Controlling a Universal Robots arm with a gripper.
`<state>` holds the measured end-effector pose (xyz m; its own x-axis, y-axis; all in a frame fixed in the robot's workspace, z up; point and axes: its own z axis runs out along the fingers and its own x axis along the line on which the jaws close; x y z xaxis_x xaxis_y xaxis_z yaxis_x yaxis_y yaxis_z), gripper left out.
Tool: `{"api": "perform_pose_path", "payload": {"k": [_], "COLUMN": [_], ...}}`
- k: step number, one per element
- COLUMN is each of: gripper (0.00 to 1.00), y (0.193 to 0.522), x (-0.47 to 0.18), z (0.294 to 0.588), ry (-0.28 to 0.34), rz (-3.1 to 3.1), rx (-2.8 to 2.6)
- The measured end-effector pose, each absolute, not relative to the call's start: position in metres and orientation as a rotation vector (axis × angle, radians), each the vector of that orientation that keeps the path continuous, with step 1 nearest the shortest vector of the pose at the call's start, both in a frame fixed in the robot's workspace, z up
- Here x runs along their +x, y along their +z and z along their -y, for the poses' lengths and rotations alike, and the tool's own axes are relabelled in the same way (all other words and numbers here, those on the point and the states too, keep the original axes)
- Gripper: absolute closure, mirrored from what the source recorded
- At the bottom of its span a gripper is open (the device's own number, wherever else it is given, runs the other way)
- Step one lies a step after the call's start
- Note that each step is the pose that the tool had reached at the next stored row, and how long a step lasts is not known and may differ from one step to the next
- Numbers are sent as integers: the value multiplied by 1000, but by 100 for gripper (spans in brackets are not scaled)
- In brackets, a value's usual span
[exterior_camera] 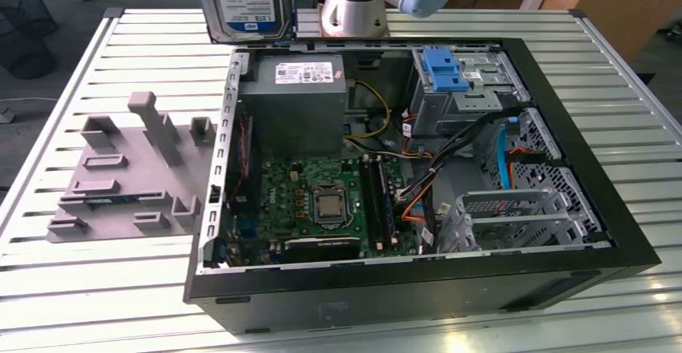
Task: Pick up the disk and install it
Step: 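Pick up the disk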
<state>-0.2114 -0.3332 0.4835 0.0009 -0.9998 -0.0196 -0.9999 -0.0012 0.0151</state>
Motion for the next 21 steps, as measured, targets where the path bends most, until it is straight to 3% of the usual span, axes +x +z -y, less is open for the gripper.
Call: {"api": "perform_pose_path", "payload": {"k": [21], "gripper": [64], "y": [484], "x": [-192], "z": [333], "ry": [38], "rz": [-2218], "rx": [-2220]}}
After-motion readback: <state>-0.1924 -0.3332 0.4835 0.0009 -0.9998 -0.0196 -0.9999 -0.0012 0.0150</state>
